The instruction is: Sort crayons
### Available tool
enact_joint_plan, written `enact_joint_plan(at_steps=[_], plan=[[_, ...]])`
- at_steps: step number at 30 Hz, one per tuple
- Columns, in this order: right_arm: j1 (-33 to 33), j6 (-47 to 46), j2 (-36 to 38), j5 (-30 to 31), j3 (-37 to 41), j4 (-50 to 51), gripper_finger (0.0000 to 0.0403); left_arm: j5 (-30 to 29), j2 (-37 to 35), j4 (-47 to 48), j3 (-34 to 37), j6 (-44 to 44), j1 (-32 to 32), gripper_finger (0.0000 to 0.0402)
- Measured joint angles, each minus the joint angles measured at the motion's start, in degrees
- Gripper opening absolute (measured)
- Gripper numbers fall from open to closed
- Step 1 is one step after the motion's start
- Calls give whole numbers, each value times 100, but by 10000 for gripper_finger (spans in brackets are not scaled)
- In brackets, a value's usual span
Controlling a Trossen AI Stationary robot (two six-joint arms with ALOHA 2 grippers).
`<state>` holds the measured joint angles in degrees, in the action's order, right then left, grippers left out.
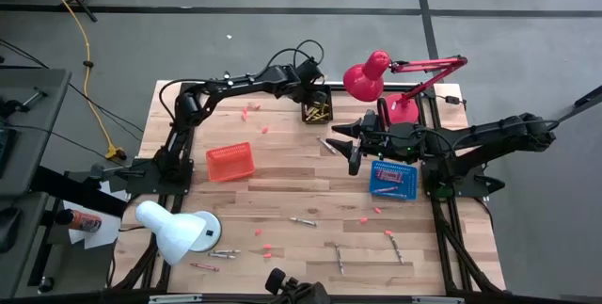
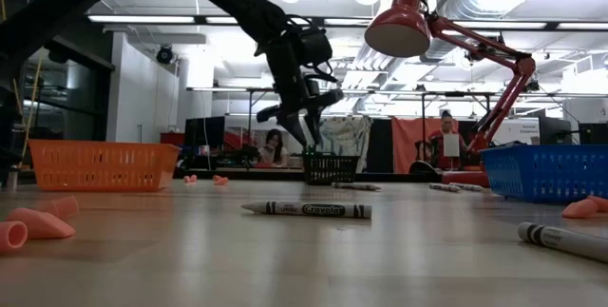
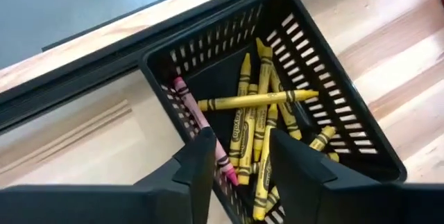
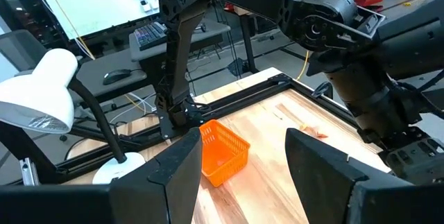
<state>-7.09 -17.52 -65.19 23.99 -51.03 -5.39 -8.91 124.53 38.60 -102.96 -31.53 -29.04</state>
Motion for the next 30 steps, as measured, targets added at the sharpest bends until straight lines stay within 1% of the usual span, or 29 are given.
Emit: enact_joint_plan(at_steps=[4, 8, 12, 17, 20, 26, 30], plan=[[0, 0, 0, 2, 0, 0, 199, 93, 103, 85, 6, -223, 3, 138], [0, 0, 0, 2, 0, 2, 199, 228, 138, 123, 7, -247, 3, 140], [0, -19, 0, 2, 0, 8, 199, 156, 138, 136, 5, -244, 3, 140], [0, -43, 0, 3, 0, 17, 199, 113, 151, 511, 5, -246, -21, 140], [0, -43, 0, 4, 0, 17, 199, 85, 186, 580, 5, -239, -21, 140], [0, -52, 0, 4, 0, 17, 199, 61, 186, 566, 5, -252, -37, 140], [0, -61, 0, 2, 0, 17, 199, 74, 260, 580, -3, -421, -82, 140]])
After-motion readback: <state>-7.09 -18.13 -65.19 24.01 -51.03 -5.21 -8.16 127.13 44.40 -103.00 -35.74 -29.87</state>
